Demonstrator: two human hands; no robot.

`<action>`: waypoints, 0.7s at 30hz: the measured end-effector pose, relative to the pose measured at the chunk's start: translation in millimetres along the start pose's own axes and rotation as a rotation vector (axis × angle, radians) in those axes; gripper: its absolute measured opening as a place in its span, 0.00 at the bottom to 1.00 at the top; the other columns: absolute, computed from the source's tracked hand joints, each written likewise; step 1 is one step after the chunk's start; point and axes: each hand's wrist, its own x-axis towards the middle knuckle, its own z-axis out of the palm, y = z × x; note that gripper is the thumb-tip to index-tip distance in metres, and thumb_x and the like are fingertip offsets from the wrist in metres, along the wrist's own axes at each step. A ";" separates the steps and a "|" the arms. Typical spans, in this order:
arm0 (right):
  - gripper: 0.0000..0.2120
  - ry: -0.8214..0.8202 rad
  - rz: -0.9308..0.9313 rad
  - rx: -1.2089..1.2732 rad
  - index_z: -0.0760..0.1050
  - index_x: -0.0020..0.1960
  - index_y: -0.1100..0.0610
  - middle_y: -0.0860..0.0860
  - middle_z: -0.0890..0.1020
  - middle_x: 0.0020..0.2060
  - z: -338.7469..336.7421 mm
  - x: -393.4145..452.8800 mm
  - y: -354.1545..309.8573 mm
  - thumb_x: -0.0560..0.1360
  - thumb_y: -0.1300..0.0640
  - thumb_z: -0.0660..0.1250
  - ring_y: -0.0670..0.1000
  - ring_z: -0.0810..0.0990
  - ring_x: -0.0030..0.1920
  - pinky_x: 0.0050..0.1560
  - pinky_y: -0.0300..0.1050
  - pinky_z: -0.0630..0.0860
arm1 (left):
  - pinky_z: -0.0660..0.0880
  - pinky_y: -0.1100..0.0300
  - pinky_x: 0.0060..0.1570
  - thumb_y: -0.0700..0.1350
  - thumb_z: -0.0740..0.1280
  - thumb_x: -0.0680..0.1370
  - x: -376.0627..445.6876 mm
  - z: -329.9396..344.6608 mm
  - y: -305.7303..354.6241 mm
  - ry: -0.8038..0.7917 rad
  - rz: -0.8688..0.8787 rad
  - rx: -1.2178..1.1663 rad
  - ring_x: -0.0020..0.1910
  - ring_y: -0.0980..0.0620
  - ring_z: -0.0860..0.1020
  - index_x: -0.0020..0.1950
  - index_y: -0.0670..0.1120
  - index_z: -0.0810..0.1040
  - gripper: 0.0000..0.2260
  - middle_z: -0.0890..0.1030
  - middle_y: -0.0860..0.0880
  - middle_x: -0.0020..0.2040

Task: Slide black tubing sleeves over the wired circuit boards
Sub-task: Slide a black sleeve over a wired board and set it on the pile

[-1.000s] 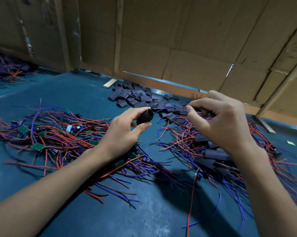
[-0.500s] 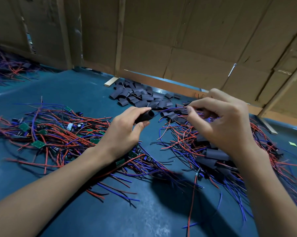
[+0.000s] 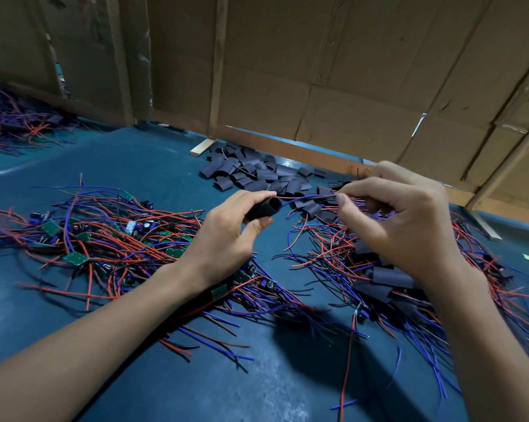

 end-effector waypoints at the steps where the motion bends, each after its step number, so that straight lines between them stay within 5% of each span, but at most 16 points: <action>1: 0.06 0.004 0.004 0.007 0.86 0.43 0.58 0.56 0.78 0.33 -0.8 -0.1 0.6 0.75 0.57 0.72 0.58 0.77 0.33 0.35 0.51 0.73 | 0.70 0.70 0.60 0.37 0.70 0.79 0.1 0.0 0.3 0.003 -0.007 -0.002 0.57 0.55 0.77 0.68 0.42 0.77 0.17 0.81 0.49 0.59; 7: 0.05 -0.066 0.005 0.048 0.86 0.42 0.57 0.53 0.77 0.32 0.5 -0.3 -0.7 0.74 0.57 0.73 0.54 0.75 0.32 0.34 0.48 0.72 | 0.72 0.66 0.59 0.39 0.71 0.79 -1.2 0.8 2.1 0.003 0.006 -0.008 0.56 0.52 0.79 0.68 0.42 0.77 0.17 0.81 0.48 0.57; 12: 0.08 -0.285 0.009 0.184 0.85 0.53 0.56 0.49 0.79 0.39 12.2 -2.2 -6.7 0.74 0.62 0.74 0.46 0.78 0.37 0.40 0.37 0.72 | 0.75 0.50 0.56 0.39 0.71 0.78 -3.5 1.7 7.1 -0.041 0.168 0.111 0.54 0.48 0.81 0.65 0.42 0.80 0.15 0.83 0.48 0.57; 16: 0.26 -0.540 0.261 0.619 0.73 0.66 0.52 0.51 0.78 0.54 33.3 -7.8 -22.0 0.72 0.73 0.65 0.42 0.77 0.46 0.44 0.40 0.73 | 0.74 0.54 0.48 0.40 0.69 0.79 -5.5 3.6 11.0 0.027 0.228 0.155 0.43 0.45 0.78 0.57 0.41 0.83 0.08 0.84 0.47 0.45; 19: 0.22 -0.366 0.529 0.787 0.74 0.59 0.51 0.53 0.79 0.56 40.2 -5.8 -23.5 0.74 0.73 0.69 0.51 0.78 0.48 0.43 0.52 0.80 | 0.75 0.59 0.49 0.35 0.73 0.76 -2.3 -2.1 8.3 0.128 0.176 0.123 0.44 0.49 0.80 0.55 0.42 0.85 0.08 0.85 0.49 0.47; 21: 0.16 -0.330 0.659 0.723 0.76 0.54 0.53 0.51 0.83 0.49 34.2 -3.2 -15.1 0.71 0.64 0.78 0.52 0.81 0.38 0.30 0.47 0.77 | 0.77 0.58 0.50 0.33 0.74 0.75 1.0 -5.7 7.4 0.174 0.145 0.114 0.46 0.49 0.82 0.55 0.42 0.85 0.10 0.86 0.50 0.48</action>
